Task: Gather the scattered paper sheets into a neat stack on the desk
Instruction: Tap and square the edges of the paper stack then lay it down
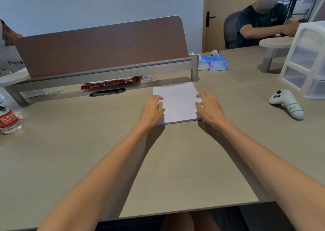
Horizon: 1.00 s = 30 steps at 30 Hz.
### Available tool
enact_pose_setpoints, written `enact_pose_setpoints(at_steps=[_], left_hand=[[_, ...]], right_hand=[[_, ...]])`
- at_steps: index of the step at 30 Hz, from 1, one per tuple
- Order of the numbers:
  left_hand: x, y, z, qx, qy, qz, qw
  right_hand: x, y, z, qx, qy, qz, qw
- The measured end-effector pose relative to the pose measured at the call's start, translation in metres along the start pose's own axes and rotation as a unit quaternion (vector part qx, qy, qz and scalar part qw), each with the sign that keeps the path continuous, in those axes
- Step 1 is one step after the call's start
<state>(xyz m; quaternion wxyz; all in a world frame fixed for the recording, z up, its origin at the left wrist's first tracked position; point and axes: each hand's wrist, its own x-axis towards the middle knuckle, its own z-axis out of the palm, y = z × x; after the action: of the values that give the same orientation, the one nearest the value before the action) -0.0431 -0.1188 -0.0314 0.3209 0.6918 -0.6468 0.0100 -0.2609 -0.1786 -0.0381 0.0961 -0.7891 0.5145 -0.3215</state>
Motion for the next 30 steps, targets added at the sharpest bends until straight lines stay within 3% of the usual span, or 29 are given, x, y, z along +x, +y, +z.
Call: enact_pose_setpoints(at_steps=[2, 5, 9, 14, 22, 26, 30], left_hand=[[0.012, 0.002, 0.011, 0.070, -0.071, 0.052, 0.994], [0.020, 0.001, 0.024, 0.173, -0.180, 0.050, 0.967], [0.012, -0.005, 0.034, 0.186, -0.238, 0.034, 0.953], [0.008, -0.010, 0.042, 0.161, -0.230, 0.014, 0.960], [0.009, -0.008, 0.038, 0.155, -0.237, 0.013, 0.959], [0.022, -0.008, 0.031, 0.150, -0.205, 0.025, 0.967], [0.056, -0.003, 0.014, 0.134, -0.160, 0.008, 0.978]], right_hand=[[0.010, 0.001, 0.007, -0.072, -0.043, -0.044, 0.995], [0.020, 0.007, 0.019, -0.171, -0.123, -0.082, 0.974], [0.022, 0.019, 0.029, -0.195, -0.188, -0.082, 0.959], [0.020, 0.025, 0.036, -0.154, -0.209, -0.054, 0.964], [0.024, 0.019, 0.026, -0.185, -0.237, -0.058, 0.952], [0.035, 0.013, 0.013, -0.232, -0.204, -0.104, 0.945], [0.062, 0.000, 0.000, -0.155, -0.168, -0.059, 0.972]])
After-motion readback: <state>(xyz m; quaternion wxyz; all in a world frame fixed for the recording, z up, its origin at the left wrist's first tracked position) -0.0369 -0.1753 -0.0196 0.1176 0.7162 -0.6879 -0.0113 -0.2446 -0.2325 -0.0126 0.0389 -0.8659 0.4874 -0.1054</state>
